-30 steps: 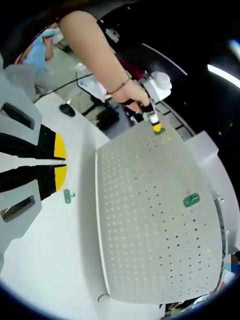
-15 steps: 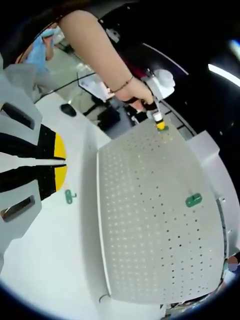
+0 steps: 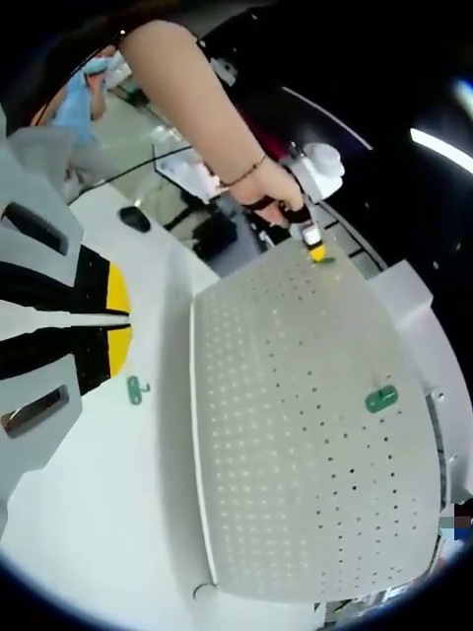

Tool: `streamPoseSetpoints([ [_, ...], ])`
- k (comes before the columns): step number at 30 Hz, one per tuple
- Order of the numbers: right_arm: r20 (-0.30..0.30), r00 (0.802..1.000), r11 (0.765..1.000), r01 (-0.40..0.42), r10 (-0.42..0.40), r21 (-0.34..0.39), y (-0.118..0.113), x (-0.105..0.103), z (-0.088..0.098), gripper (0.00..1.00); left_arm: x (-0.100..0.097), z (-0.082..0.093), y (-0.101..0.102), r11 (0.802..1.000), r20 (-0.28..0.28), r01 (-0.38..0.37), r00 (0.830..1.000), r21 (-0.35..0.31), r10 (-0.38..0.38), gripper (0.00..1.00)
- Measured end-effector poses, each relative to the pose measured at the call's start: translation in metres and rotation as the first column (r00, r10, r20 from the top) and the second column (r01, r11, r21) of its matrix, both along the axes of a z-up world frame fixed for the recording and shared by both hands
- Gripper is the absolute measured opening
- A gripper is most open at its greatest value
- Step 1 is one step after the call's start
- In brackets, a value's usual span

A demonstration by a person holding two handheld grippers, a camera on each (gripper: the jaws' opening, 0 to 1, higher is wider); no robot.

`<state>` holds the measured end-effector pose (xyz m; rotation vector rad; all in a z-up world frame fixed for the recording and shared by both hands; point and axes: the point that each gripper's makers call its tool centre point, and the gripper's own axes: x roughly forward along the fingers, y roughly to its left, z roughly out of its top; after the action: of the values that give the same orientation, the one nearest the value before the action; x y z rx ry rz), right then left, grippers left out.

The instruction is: Insert the hook assembly into the mounting plate slot until the hook locks in place.

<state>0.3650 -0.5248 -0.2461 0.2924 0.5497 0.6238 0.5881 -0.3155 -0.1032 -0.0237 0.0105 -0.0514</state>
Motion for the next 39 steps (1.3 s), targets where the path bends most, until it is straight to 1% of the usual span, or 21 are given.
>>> streamPoseSetpoints([
  [5, -0.002, 1.000, 1.000, -0.005, 0.005, -0.001, 0.002, 0.000, -0.001, 0.01, 0.003, 0.006, 0.000, 0.996, 0.020, 0.022, 1.000, -0.084, -0.020, 0.01],
  [9, 0.000, 1.000, 1.000, -0.010, 0.010, -0.002, 0.004, 0.001, -0.001, 0.01, 0.006, 0.003, 0.000, 0.993, 0.013, 0.036, 0.999, -0.116, -0.035, 0.01],
  [10, 0.000, 1.000, 1.000, -0.011, 0.011, -0.002, 0.004, 0.001, 0.000, 0.01, 0.007, 0.001, 0.001, 0.989, 0.009, 0.036, 0.999, -0.145, -0.035, 0.01],
  [12, 0.010, 1.000, 1.000, -0.015, 0.016, -0.011, 0.004, 0.004, 0.001, 0.01, 0.008, 0.001, 0.002, 0.984, 0.010, 0.037, 0.999, -0.175, -0.036, 0.01],
  [14, 0.037, 0.999, 0.999, -0.025, 0.026, -0.023, 0.004, 0.014, 0.008, 0.02, 0.009, 0.001, 0.002, 0.985, 0.008, 0.038, 0.999, -0.167, -0.038, 0.01],
  [15, 0.061, 0.998, 0.999, -0.023, 0.024, -0.026, 0.004, 0.025, 0.015, 0.03, 0.010, 0.001, 0.002, 0.985, 0.007, 0.039, 0.999, -0.167, -0.039, 0.01],
  [16, 0.065, 0.998, 0.999, -0.022, 0.024, -0.024, 0.004, 0.028, 0.017, 0.03, 0.010, 0.001, 0.003, 0.985, 0.006, 0.041, 0.999, -0.169, -0.040, 0.01],
  [17, 0.092, 0.996, 1.000, -0.019, 0.021, -0.014, 0.003, 0.042, 0.029, 0.03, 0.011, 0.000, 0.003, 0.984, 0.006, 0.043, 0.999, -0.173, -0.043, 0.01],
  [18, 0.098, 0.995, 1.000, -0.018, 0.019, -0.011, 0.003, 0.046, 0.032, 0.04, 0.011, 0.000, 0.004, 0.983, 0.007, 0.045, 0.999, -0.178, -0.044, 0.01],
  [20, 0.135, 0.991, 1.000, -0.018, 0.019, -0.014, 0.006, 0.062, 0.045, 0.05, 0.013, 0.000, 0.003, 0.981, 0.006, 0.055, 0.999, -0.184, -0.054, 0.01],
  [22, 0.170, 0.984, 0.999, -0.042, 0.044, -0.018, 0.015, 0.077, 0.058, 0.05, 0.012, 0.000, 0.001, 0.981, 0.006, 0.061, 0.998, -0.182, -0.061, 0.01],
  [23, 0.201, 0.977, 0.997, -0.070, 0.075, -0.029, 0.024, 0.086, 0.066, 0.05, 0.012, 0.000, 0.001, 0.981, 0.006, 0.063, 0.998, -0.182, -0.063, 0.01],
  [25, 0.237, 0.965, 0.994, -0.104, 0.111, -0.043, 0.037, 0.098, 0.078, 0.05, 0.013, 0.000, 0.001, 0.981, 0.006, 0.067, 0.998, -0.180, -0.067, 0.01],
  [26, 0.262, 0.956, 0.992, -0.123, 0.129, -0.040, 0.046, 0.108, 0.089, 0.06, 0.013, 0.000, 0.001, 0.981, 0.007, 0.069, 0.998, -0.184, -0.069, 0.01],
  [28, 0.301, 0.939, 0.986, -0.155, 0.165, -0.059, 0.062, 0.124, 0.104, 0.06, 0.013, 0.000, 0.002, 0.981, 0.005, 0.070, 0.998, -0.182, -0.070, 0.01],
  [30, 0.327, 0.927, 0.983, -0.175, 0.182, -0.051, 0.077, 0.137, 0.119, 0.07, 0.013, 0.000, 0.002, 0.981, 0.005, 0.072, 0.997, -0.182, -0.073, 0.01],
  [32, 0.339, 0.915, 0.976, -0.206, 0.218, -0.071, 0.092, 0.147, 0.127, 0.08, 0.012, 0.000, 0.000, 0.982, 0.004, 0.074, 0.997, -0.176, -0.074, 0.01],
  [34, 0.371, 0.898, 0.972, -0.221, 0.237, -0.085, 0.106, 0.157, 0.135, 0.08, 0.012, 0.000, 0.000, 0.981, 0.002, 0.075, 0.997, -0.177, -0.076, 0.01],
  [35, 0.370, 0.898, 0.971, -0.223, 0.238, -0.085, 0.109, 0.158, 0.136, 0.08, 0.011, -0.001, 0.000, 0.982, 0.002, 0.074, 0.997, -0.176, -0.075, 0.01],
  [37, 0.389, 0.887, 0.968, -0.235, 0.249, -0.086, 0.120, 0.166, 0.141, 0.08, 0.011, -0.001, 0.000, 0.982, 0.001, 0.077, 0.997, -0.173, -0.078, 0.01],
  [39, 0.388, 0.885, 0.966, -0.242, 0.256, -0.087, 0.129, 0.173, 0.143, 0.08, 0.011, -0.001, -0.001, 0.982, 0.000, 0.078, 0.997, -0.170, -0.079, 0.01],
])
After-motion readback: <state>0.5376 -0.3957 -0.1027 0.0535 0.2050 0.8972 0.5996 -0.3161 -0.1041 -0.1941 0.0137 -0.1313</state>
